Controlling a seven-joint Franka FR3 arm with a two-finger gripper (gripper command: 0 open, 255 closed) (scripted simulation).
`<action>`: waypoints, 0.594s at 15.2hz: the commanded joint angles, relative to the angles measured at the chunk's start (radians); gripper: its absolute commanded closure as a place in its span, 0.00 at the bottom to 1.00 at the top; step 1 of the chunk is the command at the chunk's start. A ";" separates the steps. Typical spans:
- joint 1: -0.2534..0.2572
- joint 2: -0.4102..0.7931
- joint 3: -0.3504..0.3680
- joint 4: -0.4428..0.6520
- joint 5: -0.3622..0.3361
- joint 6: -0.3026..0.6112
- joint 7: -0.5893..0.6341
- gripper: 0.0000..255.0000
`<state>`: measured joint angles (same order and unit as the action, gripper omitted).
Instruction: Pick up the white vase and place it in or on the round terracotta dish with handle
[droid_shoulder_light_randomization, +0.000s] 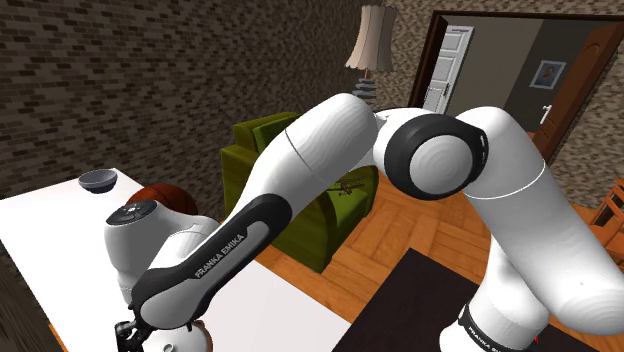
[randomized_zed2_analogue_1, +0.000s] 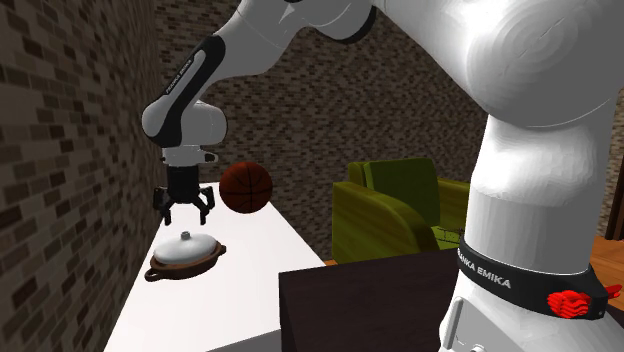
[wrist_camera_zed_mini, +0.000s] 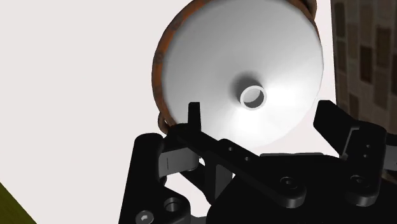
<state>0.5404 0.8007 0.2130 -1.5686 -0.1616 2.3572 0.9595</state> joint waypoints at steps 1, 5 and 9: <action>0.000 0.000 0.000 0.000 0.000 0.000 0.000 0.00; -0.014 -0.088 0.015 -0.012 0.016 -0.075 -0.009 0.00; -0.014 -0.088 0.015 -0.012 0.016 -0.075 -0.009 0.00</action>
<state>0.5270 0.7136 0.2278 -1.5809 -0.1456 2.2831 0.9508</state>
